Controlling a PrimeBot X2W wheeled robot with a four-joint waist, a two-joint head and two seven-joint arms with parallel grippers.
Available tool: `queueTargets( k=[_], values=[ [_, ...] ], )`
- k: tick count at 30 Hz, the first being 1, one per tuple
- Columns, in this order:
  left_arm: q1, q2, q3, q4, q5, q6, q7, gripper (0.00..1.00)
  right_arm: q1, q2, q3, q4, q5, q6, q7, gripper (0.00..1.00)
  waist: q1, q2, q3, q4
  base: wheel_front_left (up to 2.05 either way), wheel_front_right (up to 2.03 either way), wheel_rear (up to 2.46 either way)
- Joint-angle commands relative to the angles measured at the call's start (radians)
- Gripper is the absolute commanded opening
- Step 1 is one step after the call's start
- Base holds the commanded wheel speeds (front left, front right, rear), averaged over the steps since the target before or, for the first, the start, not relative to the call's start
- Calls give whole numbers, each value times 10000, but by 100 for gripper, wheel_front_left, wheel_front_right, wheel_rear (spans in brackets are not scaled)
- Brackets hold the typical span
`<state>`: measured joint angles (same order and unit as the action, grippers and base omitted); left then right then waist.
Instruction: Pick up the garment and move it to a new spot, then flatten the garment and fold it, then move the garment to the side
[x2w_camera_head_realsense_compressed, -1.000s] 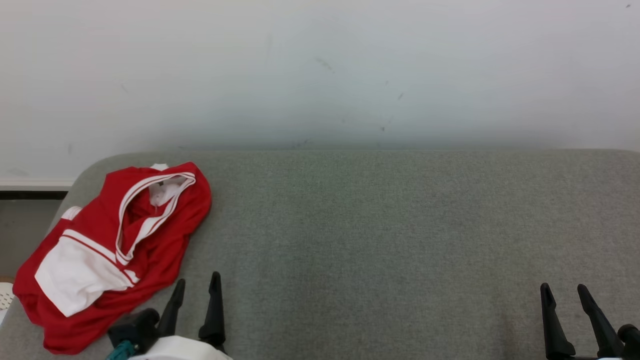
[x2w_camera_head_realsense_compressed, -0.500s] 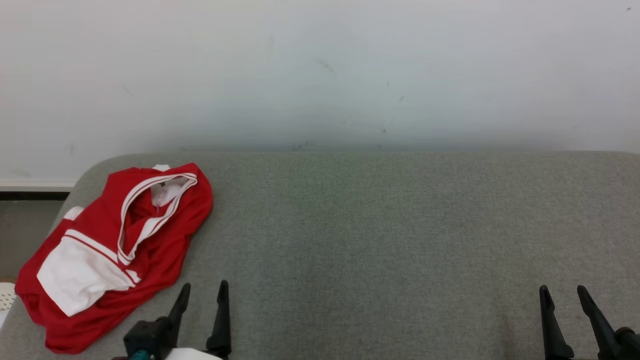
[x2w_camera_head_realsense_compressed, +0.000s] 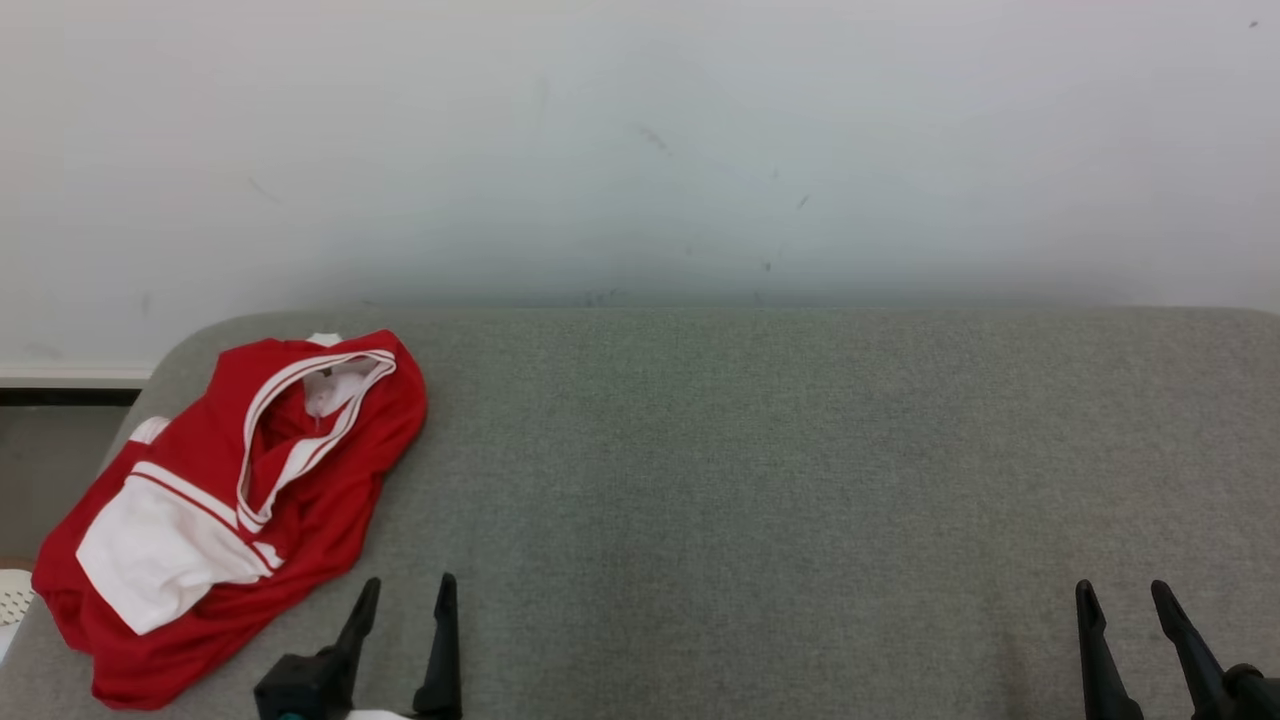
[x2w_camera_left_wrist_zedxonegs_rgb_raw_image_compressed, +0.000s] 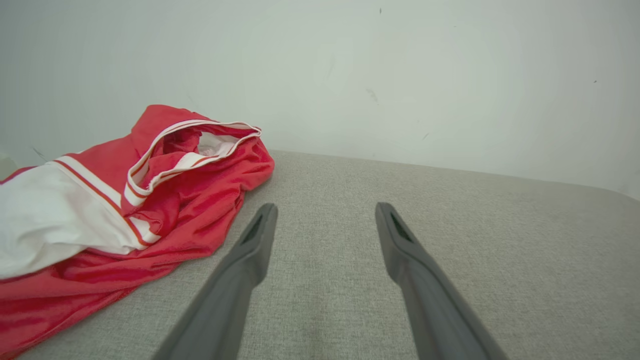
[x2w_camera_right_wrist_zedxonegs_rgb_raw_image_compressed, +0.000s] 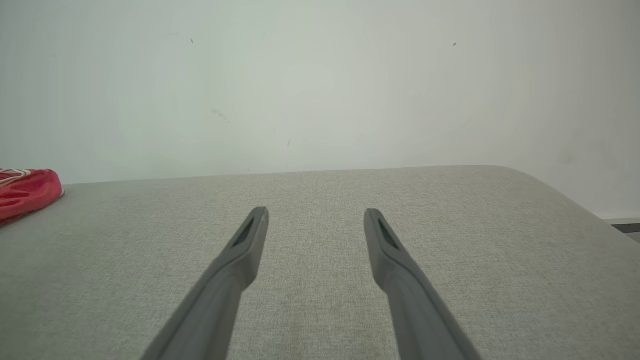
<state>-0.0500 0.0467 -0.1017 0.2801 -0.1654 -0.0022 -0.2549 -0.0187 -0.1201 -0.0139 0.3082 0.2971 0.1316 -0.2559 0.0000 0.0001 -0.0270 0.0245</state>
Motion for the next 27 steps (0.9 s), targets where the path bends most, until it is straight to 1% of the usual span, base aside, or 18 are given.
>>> queueTargets(
  k=[1,12,16,22,27],
  values=[
    [81,66,5,37,145,8,-79,100,-15,-45,24,65,-182,-17,-69,100,0,-1,-10,5,0,0,0],
    [29,66,-35,104,85,63,-101,100,-41,-165,137,203,-183,-17,-101,100,0,-1,-64,5,0,0,0],
    [20,66,-90,111,59,48,-101,100,57,-162,154,170,-193,-17,-101,100,0,-1,-70,106,0,0,0],
    [-24,66,-60,162,163,-13,-101,100,150,-96,258,189,-199,-17,-100,100,0,-1,-90,566,0,0,0],
    [85,64,-49,199,262,-28,-99,100,246,1,328,246,-172,-17,-86,100,0,-1,-185,1349,0,0,0]
  ],
)
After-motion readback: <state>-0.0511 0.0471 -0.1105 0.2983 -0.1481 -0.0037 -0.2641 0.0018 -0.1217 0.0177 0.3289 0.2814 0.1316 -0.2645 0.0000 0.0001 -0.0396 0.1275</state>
